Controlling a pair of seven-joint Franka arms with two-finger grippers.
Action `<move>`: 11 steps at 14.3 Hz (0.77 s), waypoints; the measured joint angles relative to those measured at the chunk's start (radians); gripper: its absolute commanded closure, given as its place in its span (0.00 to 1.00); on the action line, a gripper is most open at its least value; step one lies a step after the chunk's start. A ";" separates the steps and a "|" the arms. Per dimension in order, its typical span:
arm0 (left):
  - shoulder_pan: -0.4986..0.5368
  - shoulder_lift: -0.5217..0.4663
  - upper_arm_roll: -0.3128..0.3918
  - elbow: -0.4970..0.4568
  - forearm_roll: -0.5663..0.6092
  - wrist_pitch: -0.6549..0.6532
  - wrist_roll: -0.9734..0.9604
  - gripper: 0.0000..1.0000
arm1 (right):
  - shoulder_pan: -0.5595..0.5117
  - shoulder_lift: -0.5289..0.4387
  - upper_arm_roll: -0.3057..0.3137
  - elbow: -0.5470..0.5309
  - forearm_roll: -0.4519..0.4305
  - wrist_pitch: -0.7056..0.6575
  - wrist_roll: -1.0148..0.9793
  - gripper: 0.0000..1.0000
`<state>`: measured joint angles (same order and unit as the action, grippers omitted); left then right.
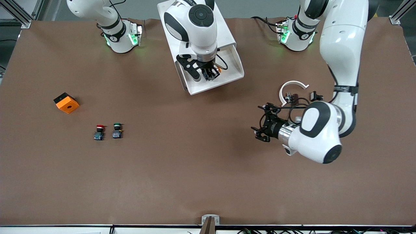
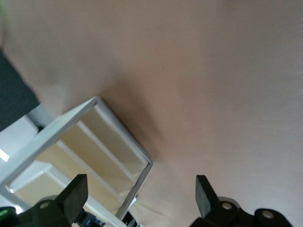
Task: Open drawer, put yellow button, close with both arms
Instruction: 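Lower the button into the drawer and open the right gripper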
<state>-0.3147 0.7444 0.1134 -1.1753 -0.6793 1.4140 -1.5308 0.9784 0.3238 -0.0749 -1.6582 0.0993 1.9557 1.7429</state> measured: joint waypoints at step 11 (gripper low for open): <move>-0.215 -0.122 0.084 -0.003 0.303 0.108 0.154 0.00 | -0.195 -0.089 -0.030 0.330 0.000 -0.429 -0.272 0.00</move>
<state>-0.5300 0.6223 0.1977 -1.1786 -0.3764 1.5224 -1.3770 0.7837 0.2344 -0.1045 -1.3285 0.0994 1.5270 1.4713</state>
